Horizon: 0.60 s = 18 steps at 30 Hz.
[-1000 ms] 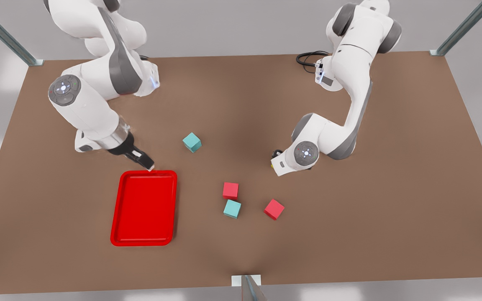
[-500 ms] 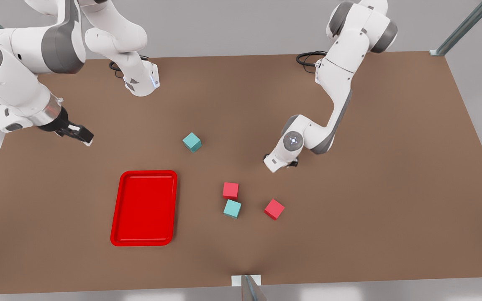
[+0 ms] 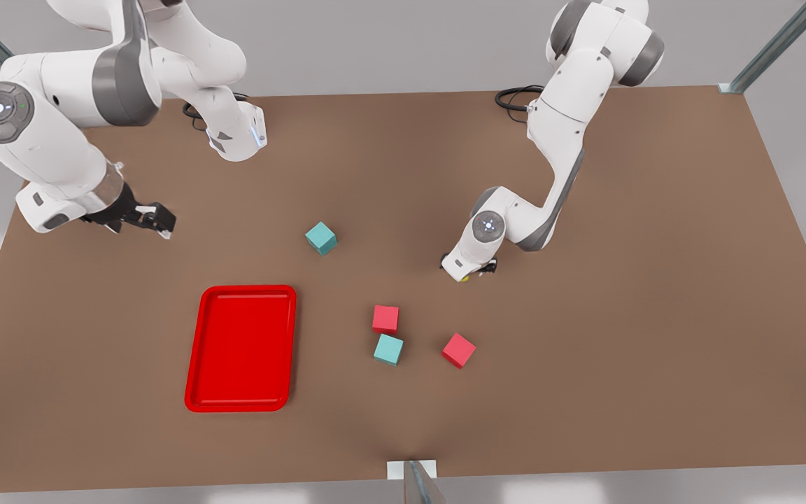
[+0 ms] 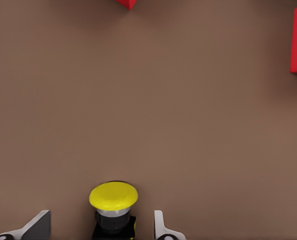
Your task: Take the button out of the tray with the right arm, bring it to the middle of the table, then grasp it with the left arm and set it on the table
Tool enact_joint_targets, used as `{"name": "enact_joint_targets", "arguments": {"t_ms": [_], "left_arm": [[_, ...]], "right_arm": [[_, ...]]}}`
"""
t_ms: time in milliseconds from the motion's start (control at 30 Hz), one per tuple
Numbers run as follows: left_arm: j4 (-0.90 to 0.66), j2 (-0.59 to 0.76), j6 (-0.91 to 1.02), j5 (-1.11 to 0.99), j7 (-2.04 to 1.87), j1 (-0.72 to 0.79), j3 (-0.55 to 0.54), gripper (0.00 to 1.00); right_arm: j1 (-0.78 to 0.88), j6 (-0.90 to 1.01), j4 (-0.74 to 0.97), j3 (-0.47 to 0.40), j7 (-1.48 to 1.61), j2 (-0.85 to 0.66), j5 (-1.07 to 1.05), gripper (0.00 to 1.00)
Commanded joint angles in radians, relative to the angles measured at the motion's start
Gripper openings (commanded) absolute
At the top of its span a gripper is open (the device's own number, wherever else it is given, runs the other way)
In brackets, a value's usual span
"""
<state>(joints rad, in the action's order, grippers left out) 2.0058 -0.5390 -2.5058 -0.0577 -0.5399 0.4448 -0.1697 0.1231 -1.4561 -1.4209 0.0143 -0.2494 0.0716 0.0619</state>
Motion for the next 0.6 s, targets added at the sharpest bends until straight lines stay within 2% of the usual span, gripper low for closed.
{"name": "enact_joint_targets", "arguments": {"t_ms": [0,400,433,467,500,567], "left_arm": [[0.001,-0.003,-0.033,-0.002,-0.081,0.0,-0.002,1.0],[0.001,-0.027,-0.065,-0.002,-0.078,0.0,-0.005,1.0],[0.001,-0.027,-0.064,-0.002,-0.077,0.002,-0.005,0.98],[0.001,-0.027,-0.064,-0.002,-0.077,0.002,-0.005,0.82],[0.001,-0.027,-0.064,-0.002,-0.077,0.0,-0.005,0.78],[-0.001,-0.033,-0.065,-0.002,-0.077,0.0,-0.005,0.77]], "right_arm": [[0.055,0.002,0.0,0.001,0.133,-0.001,0.019,1.0],[0.055,0.002,0.0,-0.005,0.133,-0.001,0.029,1.0],[0.056,0.003,0.0,-0.005,0.133,0.0,0.029,1.0],[0.056,0.003,0.0,-0.005,0.133,-0.001,0.029,1.0],[0.055,0.003,0.0,-0.005,0.133,-0.001,0.029,1.0],[0.058,0.003,0.0,-0.005,0.131,-0.001,0.029,1.0]]}}
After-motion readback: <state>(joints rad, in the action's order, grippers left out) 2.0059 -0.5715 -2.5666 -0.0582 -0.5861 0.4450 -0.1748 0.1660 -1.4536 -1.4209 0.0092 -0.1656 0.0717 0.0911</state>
